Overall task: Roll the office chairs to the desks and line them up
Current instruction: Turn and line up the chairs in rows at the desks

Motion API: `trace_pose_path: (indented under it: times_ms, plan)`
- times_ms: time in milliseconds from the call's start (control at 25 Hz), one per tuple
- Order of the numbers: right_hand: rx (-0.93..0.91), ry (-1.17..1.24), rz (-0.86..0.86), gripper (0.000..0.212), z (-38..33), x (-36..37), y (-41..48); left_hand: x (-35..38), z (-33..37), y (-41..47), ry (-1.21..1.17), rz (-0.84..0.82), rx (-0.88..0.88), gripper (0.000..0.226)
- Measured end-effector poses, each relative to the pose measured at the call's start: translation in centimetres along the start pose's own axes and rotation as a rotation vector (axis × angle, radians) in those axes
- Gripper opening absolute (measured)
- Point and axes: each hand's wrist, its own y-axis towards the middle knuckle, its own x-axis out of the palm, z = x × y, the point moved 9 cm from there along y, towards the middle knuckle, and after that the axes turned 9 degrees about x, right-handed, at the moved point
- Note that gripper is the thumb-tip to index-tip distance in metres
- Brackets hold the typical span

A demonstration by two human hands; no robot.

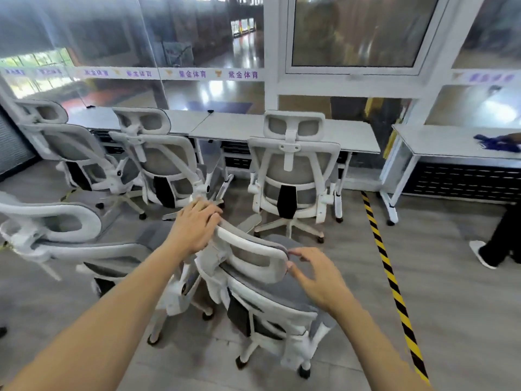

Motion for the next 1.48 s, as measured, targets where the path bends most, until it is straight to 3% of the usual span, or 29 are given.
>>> trace_pose_path:
  times_ms: [160,360,480,680,760,880,920,1160,1480]
  plan:
    - [0.219,0.153,0.085,0.066,-1.4,4.4,-3.1,-1.4,-1.6,0.0,-0.055,0.147,0.230,0.022]
    - [0.602,-0.277,0.147,0.070,1.0,10.5,-5.3,-0.7,-0.6,-2.3,-0.044,0.154,0.211,0.023]
    - [0.552,-0.451,0.247,0.078,2.0,11.4,-6.7,-0.3,1.1,-4.1,-0.013,0.143,0.161,0.058]
    - [0.564,-0.512,0.340,0.081,5.4,7.3,-6.8,0.2,-0.5,-7.9,-0.416,0.355,-0.027,0.049]
    - [0.661,-0.507,0.414,0.077,6.5,5.9,-7.3,3.9,-3.4,-9.1,-0.455,0.233,-0.126,0.071]
    - [0.713,-0.383,0.513,0.082,8.8,5.4,-7.7,10.8,-3.2,-10.4,-0.316,-0.144,-0.057,0.104]
    - [0.684,-0.372,0.528,0.085,9.6,5.4,-7.3,11.9,-2.7,-10.8,-0.284,-0.183,-0.038,0.106]
    - [0.599,-0.336,0.543,0.079,11.5,5.0,-3.7,12.0,-2.9,-9.9,-0.246,-0.023,-0.066,0.084]
    - [0.599,-0.420,0.474,0.063,12.5,2.8,2.0,13.4,-3.8,-4.6,-0.215,-0.100,-0.089,0.102]
